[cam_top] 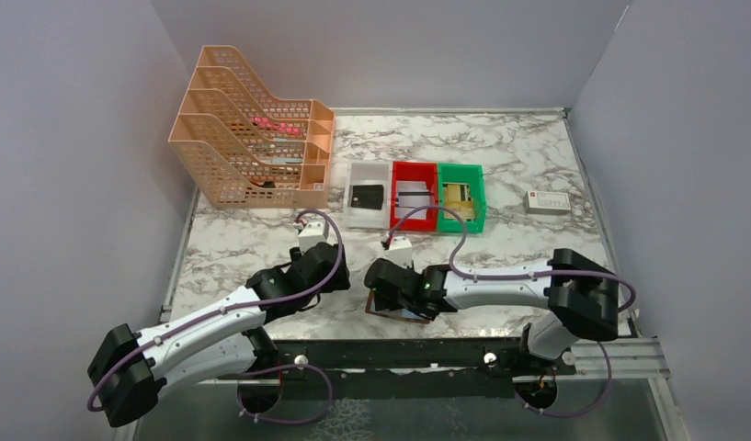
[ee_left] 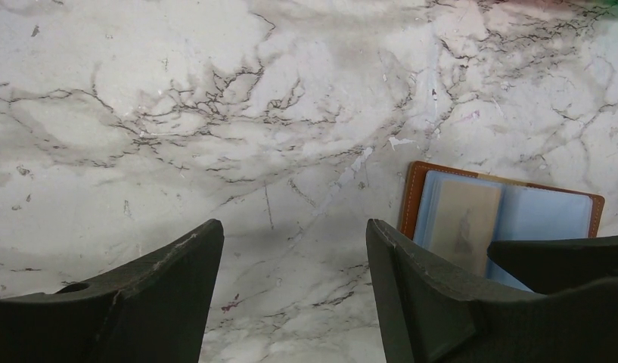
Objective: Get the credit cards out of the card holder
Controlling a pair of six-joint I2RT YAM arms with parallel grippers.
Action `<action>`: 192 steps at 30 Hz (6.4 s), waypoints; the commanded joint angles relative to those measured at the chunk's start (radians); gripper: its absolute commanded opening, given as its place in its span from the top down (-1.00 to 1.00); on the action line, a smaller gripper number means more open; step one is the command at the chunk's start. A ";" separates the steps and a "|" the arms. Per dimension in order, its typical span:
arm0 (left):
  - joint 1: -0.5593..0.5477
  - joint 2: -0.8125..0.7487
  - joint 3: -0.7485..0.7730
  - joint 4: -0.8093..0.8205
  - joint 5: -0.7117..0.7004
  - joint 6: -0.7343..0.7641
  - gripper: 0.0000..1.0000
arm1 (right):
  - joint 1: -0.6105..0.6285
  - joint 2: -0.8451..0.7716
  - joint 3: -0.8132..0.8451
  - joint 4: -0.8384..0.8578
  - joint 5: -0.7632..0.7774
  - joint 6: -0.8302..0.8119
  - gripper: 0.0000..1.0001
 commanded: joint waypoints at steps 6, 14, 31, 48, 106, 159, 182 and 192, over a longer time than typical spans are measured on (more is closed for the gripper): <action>0.008 0.008 0.000 -0.009 0.021 0.011 -0.46 | 0.017 0.182 0.128 -0.224 0.131 0.069 -0.10; 0.009 0.007 0.002 -0.009 0.029 0.016 -0.46 | 0.021 0.247 0.121 -0.224 0.136 0.069 0.42; 0.009 0.000 0.009 0.080 0.178 0.034 -0.46 | 0.004 -0.007 -0.041 0.174 -0.025 -0.108 0.79; 0.009 0.021 0.011 0.134 0.223 0.035 -0.46 | -0.051 -0.046 -0.152 0.341 -0.153 -0.072 0.82; 0.009 0.340 -0.099 0.676 0.701 -0.031 0.27 | -0.205 -0.231 -0.515 0.745 -0.348 0.135 0.61; -0.108 0.384 0.107 0.377 0.437 0.090 -0.12 | -0.204 -0.643 -0.458 0.112 -0.188 0.091 0.19; -0.108 0.415 0.109 0.436 0.475 0.098 -0.13 | -0.204 -0.361 -0.438 0.104 -0.192 0.094 0.09; -0.108 0.374 0.069 0.381 0.387 0.051 -0.13 | -0.205 -0.110 -0.314 0.255 -0.226 -0.093 0.15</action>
